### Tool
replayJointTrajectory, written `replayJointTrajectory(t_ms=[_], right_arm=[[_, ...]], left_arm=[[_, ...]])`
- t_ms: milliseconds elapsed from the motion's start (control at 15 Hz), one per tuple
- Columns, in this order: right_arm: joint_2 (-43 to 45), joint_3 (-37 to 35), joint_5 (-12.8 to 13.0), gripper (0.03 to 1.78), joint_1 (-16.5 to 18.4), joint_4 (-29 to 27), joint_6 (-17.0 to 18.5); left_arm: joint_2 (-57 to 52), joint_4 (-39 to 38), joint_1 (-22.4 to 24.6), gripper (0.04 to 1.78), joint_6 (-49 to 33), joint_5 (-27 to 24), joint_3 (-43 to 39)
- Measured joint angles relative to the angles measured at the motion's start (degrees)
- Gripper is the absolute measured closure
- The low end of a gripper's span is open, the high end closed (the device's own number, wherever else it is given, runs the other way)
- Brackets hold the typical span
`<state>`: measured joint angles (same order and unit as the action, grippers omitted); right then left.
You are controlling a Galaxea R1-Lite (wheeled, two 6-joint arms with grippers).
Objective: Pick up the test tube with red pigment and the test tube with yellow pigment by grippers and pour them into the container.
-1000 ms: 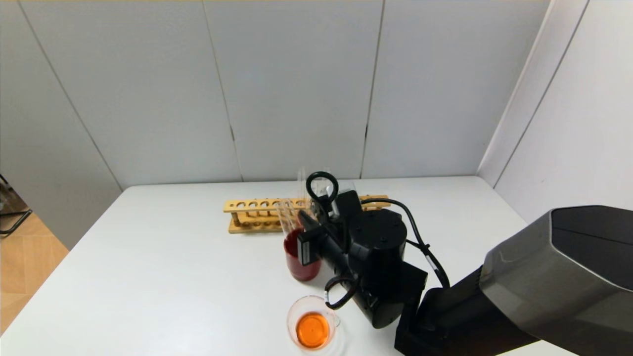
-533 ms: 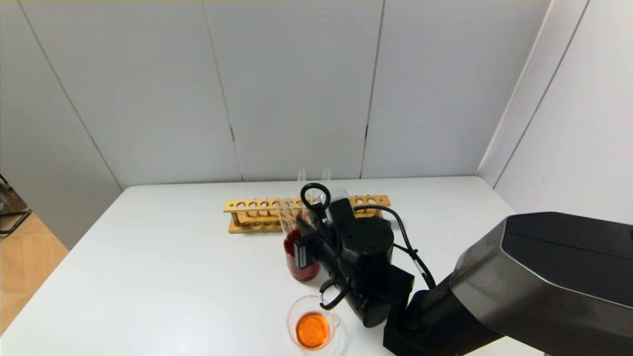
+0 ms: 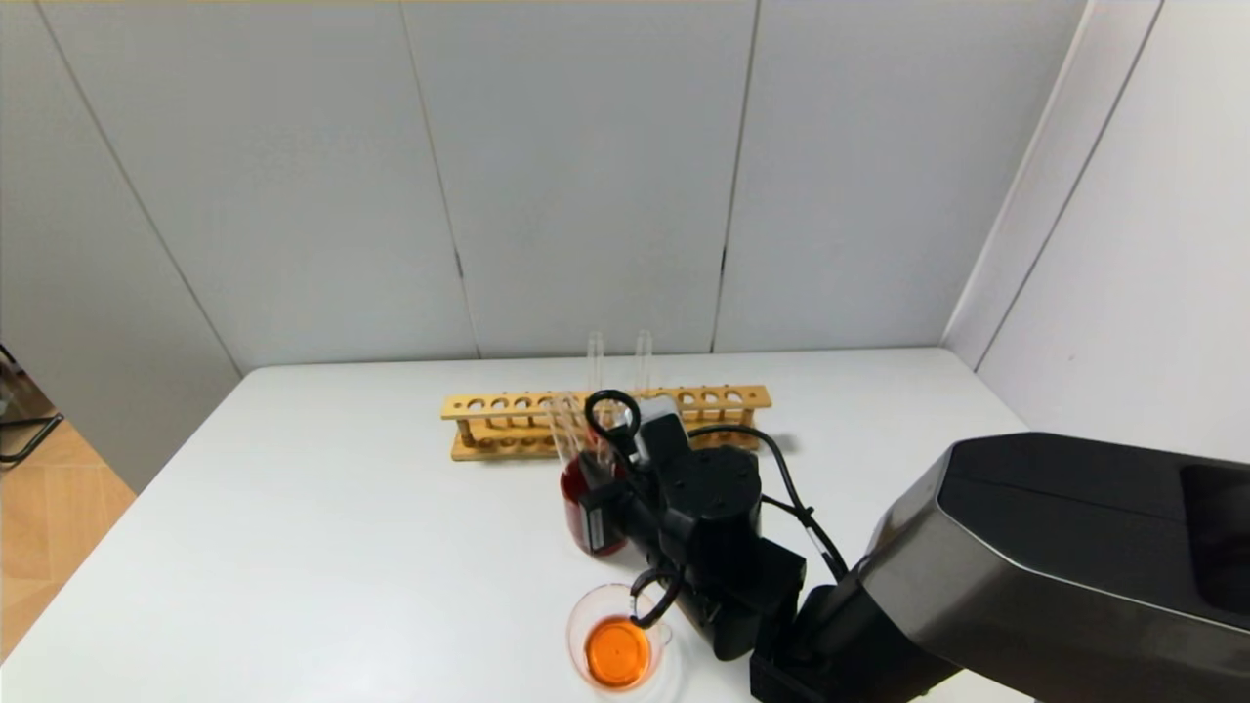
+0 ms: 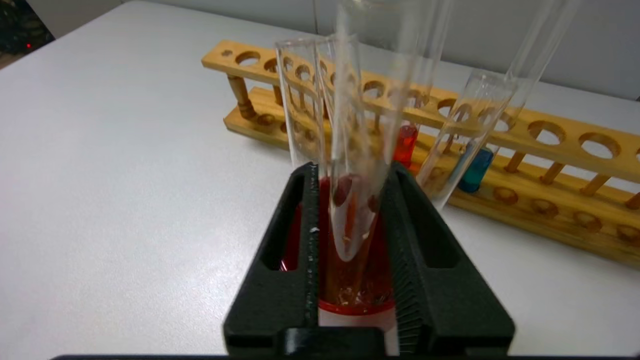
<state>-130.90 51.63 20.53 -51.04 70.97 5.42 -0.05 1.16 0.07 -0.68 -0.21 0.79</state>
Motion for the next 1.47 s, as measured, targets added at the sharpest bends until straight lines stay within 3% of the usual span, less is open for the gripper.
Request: replayJointTrajectory(t_ms=[400,600,800,1000,1133,1267,1467], right_arm=[[-0.6,-0.5,0.1,0.30,-0.2,1.0,-0.8],[0.7,-0.3,0.3,0.09,-0.4,1.0,-1.2],[6.9,-0.1,0.3,0.07,0.4,-0.5,-3.6],[18.6,-0.8,0.8,0.07,2.8,-3.9,-12.2],[29.3,-0.8,1.9,0.07,5.9,-7.7,-20.9],[40.8,-0.2,4.4,0.07,10.3,-13.4,-29.5],[58.3,1.7,10.2,0.07,15.8,-28.4,-37.1]], left_arm=[[0.0,0.0,0.0,0.07,0.0,0.0,0.0],[0.0,0.0,0.0,0.07,0.0,0.0,0.0],[0.0,0.0,0.0,0.07,0.0,0.0,0.0],[0.0,0.0,0.0,0.07,0.0,0.0,0.0],[0.0,0.0,0.0,0.07,0.0,0.0,0.0],[0.0,0.0,0.0,0.07,0.0,0.0,0.0],[0.0,0.0,0.0,0.07,0.0,0.0,0.0]])
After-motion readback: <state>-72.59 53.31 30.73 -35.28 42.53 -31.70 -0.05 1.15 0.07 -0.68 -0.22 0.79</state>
